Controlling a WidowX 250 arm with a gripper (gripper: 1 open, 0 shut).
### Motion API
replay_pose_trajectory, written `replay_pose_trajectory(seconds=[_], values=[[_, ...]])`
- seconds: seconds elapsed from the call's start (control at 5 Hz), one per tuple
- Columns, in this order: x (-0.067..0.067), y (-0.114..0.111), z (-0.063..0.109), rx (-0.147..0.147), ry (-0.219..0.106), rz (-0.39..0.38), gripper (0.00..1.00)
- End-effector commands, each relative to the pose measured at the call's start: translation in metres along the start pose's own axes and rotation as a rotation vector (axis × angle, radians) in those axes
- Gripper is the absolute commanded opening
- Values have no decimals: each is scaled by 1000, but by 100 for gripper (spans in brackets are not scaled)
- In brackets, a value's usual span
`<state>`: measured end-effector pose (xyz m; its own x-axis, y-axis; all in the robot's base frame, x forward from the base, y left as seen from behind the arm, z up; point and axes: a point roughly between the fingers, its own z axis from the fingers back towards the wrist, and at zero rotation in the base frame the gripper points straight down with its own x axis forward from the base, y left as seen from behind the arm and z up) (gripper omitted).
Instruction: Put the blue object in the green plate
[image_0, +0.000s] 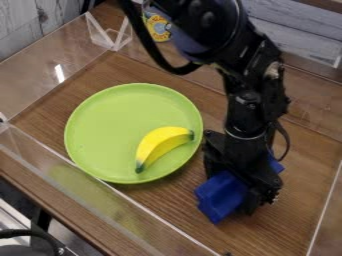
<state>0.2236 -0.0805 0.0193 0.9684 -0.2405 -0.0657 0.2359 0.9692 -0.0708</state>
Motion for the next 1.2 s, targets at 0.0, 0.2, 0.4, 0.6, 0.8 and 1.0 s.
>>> replay_pose_trajectory(seconds=[0.0,0.2,0.4,0.6,0.8,1.0], values=[[-1,-2,4,-11,-3,10,100],[-2,-3,3,-18,4,17,100],[-4,-5,3,-25,11,24,100],[-4,-6,2,-32,19,31,100],[-5,-8,2,-40,26,39,100],[-5,-6,1,-40,30,42,100]])
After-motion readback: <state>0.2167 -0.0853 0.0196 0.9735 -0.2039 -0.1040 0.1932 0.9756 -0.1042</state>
